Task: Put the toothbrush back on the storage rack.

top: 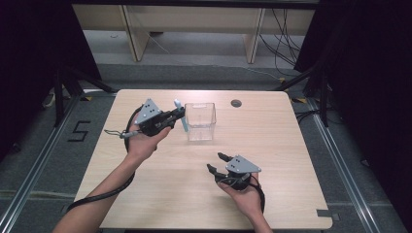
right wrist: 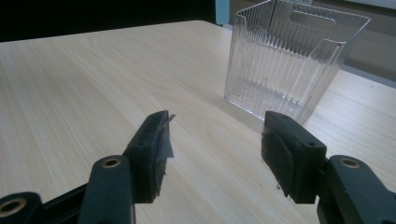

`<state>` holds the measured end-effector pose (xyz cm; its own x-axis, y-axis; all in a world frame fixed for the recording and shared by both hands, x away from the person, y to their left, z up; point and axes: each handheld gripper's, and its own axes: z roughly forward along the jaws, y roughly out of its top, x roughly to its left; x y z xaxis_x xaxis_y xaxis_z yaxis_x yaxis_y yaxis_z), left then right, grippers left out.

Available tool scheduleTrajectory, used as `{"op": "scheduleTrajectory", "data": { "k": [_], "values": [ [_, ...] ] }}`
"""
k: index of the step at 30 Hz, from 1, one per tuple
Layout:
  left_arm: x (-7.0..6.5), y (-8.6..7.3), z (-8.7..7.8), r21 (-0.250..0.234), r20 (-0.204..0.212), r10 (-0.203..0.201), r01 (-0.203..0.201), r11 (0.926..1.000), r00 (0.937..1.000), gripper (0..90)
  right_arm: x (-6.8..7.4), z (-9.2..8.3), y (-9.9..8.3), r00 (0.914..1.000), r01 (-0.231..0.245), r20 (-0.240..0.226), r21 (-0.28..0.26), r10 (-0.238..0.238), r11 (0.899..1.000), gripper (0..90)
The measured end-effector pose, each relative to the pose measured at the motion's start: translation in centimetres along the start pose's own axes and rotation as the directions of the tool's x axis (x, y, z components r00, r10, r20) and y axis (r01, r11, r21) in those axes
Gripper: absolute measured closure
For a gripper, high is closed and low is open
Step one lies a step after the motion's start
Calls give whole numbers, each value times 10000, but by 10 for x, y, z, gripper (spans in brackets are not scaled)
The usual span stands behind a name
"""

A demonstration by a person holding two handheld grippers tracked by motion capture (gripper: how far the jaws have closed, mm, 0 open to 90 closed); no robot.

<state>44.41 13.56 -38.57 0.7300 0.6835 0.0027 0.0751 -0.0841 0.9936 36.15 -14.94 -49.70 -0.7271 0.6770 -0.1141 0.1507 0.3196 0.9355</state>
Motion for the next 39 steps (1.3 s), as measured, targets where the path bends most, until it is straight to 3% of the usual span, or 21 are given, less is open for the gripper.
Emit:
{"op": "scheduleTrajectory", "data": {
  "k": [6,12,14,39],
  "values": [
    [1,4,2,-57,-9,62,-62,10000,10000,852,2,1,-1,9998,-199,-30,8,199,9998,432],
    [2,7,4,-77,-47,88,-89,9999,9999,852,1,2,-1,9999,-139,-85,-158,137,9998,432],
    [3,7,4,-80,-44,96,-96,9999,9999,852,1,1,-1,9998,-171,-61,32,171,9998,432],
    [8,20,10,-182,-184,312,-315,9993,9993,852,0,1,-1,9999,-106,-45,8,106,9999,430]
  ]
}}
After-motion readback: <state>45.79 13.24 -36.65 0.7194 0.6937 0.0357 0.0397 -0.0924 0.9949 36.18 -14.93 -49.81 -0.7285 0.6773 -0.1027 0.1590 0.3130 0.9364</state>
